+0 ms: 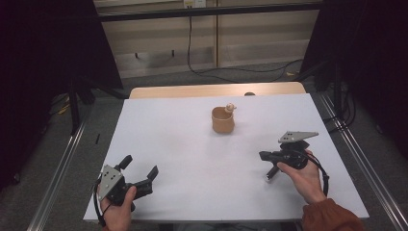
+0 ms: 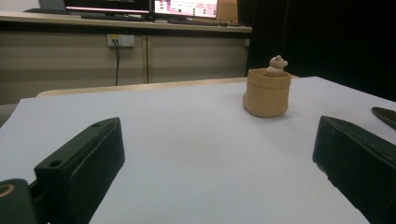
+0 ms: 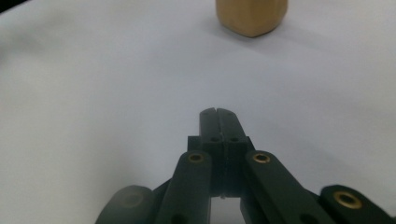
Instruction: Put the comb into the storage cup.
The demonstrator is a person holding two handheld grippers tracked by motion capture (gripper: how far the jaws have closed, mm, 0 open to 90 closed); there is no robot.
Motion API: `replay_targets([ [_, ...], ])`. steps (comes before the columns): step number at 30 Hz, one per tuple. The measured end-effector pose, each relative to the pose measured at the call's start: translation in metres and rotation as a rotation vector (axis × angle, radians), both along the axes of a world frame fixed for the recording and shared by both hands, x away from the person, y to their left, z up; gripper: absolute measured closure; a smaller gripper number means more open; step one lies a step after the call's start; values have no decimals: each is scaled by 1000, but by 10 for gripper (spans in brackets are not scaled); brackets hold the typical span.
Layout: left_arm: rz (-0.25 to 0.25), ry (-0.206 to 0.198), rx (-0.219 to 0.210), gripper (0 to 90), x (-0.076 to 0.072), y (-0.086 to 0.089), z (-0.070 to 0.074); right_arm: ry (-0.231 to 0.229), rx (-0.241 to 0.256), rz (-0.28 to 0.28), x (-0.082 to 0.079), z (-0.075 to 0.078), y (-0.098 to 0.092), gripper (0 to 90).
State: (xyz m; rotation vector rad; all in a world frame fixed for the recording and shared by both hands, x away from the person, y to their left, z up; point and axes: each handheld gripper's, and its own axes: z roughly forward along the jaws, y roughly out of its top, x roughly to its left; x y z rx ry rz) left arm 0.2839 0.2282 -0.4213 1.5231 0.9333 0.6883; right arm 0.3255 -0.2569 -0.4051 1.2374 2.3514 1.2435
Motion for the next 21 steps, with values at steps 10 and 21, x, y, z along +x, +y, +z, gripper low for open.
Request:
replay_targets([
  [10,-2,2,-6,22,1,-1,0,87,-108,47,-2,-9,10,900],
  [21,-8,6,-4,22,2,-3,0,157,-139,50,-4,-21,4,900],
])
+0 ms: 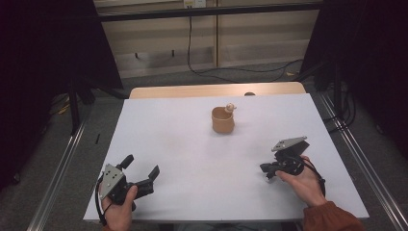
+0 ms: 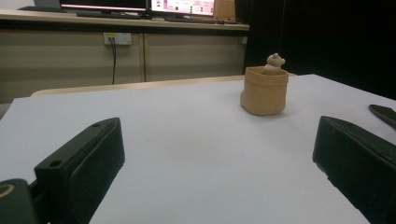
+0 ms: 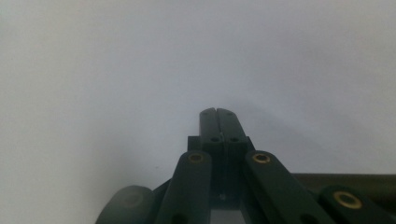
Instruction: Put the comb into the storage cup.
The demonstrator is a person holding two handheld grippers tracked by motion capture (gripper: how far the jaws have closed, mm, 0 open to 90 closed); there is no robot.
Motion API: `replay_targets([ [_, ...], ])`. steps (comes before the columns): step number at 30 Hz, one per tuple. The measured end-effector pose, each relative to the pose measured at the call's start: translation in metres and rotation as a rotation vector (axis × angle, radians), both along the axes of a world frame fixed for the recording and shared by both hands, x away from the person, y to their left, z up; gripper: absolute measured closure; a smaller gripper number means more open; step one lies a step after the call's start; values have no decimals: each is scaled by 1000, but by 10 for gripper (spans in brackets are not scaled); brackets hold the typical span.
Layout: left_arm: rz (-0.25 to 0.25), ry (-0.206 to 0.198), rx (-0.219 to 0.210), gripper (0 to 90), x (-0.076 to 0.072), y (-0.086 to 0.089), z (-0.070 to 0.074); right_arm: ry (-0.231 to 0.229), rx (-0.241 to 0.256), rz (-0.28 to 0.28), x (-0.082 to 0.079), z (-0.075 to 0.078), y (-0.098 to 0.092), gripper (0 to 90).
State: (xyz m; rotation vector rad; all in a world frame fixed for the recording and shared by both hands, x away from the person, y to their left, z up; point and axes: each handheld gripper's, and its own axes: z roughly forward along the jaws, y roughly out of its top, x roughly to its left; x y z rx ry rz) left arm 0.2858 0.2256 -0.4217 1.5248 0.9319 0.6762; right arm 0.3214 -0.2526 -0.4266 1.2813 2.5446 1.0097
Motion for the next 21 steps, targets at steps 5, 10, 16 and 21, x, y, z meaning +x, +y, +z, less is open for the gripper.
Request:
replay_targets([
  [5,-6,0,7,22,0,0,0,29,-14,3,-2,-5,-3,900],
  [10,-5,0,8,22,1,0,0,35,-16,4,-3,-7,-4,900],
  [16,-6,0,9,23,1,0,0,43,-13,14,-3,-8,-3,900],
  [21,-7,1,9,22,1,0,0,43,-18,32,-5,-8,-1,900],
])
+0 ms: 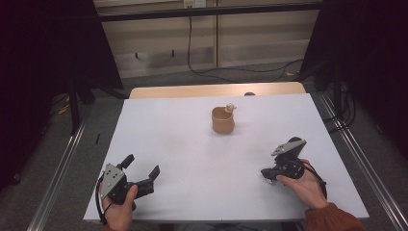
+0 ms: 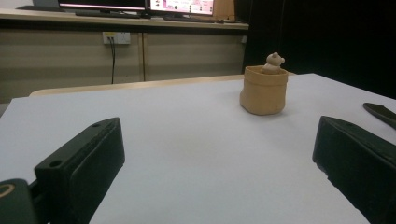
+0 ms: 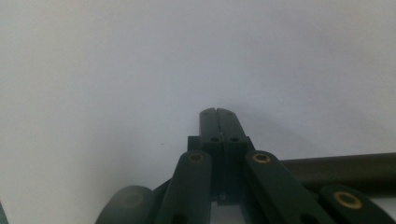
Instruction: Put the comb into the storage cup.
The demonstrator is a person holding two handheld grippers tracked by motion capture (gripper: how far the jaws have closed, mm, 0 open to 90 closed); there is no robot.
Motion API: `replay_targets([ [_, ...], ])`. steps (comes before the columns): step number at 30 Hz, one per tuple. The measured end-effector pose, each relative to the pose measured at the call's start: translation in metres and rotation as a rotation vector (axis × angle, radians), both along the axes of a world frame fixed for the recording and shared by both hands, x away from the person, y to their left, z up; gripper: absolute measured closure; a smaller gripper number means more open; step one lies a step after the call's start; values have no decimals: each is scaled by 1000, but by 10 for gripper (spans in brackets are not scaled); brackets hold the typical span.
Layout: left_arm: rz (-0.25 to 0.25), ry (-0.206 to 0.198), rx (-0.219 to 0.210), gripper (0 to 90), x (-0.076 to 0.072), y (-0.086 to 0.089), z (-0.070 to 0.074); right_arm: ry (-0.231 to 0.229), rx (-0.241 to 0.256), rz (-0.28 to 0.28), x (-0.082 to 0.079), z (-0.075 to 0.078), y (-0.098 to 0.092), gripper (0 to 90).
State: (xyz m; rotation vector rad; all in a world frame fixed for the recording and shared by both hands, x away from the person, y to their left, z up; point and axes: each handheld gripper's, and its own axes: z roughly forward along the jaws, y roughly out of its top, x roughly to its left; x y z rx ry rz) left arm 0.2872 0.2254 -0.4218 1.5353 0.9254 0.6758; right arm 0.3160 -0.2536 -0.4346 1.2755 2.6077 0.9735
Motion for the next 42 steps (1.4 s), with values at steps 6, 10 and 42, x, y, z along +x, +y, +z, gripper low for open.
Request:
replay_targets([
  [6,0,1,2,22,0,0,0,8,-2,5,-2,0,-1,900],
  [10,-1,0,1,22,0,0,0,17,-4,8,-2,-1,-1,900],
  [42,-1,-2,5,22,0,-1,0,54,-20,18,-16,-2,-14,900],
])
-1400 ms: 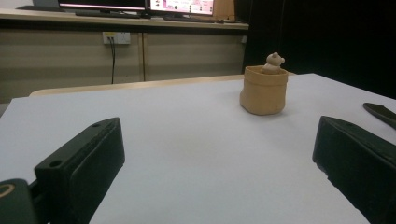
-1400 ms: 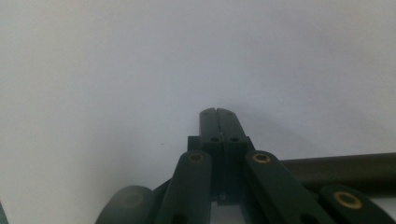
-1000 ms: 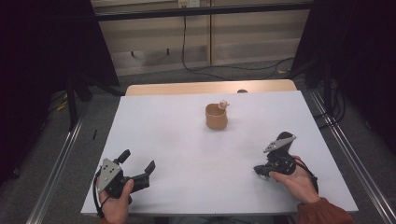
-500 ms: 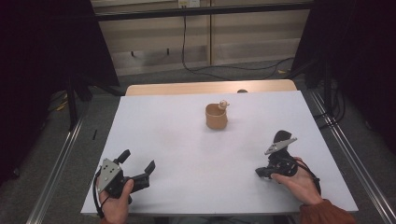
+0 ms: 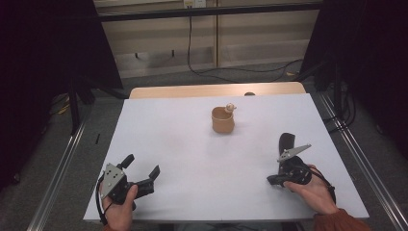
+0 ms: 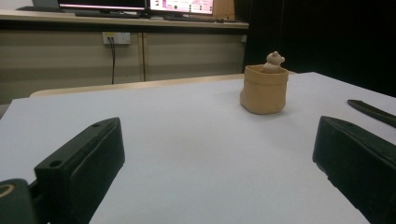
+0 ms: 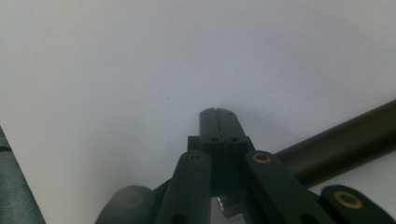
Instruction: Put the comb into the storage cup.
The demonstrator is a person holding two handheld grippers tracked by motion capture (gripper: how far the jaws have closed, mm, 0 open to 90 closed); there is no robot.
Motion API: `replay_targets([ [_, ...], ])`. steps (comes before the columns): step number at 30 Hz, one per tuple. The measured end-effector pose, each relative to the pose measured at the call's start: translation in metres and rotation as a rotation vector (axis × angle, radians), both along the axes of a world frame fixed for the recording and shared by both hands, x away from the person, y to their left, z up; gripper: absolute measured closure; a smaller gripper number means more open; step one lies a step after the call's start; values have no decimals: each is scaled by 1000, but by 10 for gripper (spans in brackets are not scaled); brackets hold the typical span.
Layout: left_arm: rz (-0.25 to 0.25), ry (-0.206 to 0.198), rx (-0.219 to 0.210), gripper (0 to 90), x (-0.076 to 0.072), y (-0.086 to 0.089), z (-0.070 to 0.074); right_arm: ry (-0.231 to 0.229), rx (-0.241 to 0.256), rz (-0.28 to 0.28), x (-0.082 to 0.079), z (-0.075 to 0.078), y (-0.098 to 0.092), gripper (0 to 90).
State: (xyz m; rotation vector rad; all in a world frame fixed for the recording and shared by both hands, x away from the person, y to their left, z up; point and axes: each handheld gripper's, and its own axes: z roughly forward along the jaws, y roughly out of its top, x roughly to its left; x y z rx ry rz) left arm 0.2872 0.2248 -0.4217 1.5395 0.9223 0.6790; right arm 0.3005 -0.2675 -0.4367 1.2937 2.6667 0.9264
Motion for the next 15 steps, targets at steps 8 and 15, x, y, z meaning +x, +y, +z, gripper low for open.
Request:
replay_targets([
  [8,-2,1,0,22,0,0,0,0,6,-5,-5,-1,-4,900],
  [15,-3,1,1,22,0,-1,0,6,11,-14,-11,-1,-11,900],
])
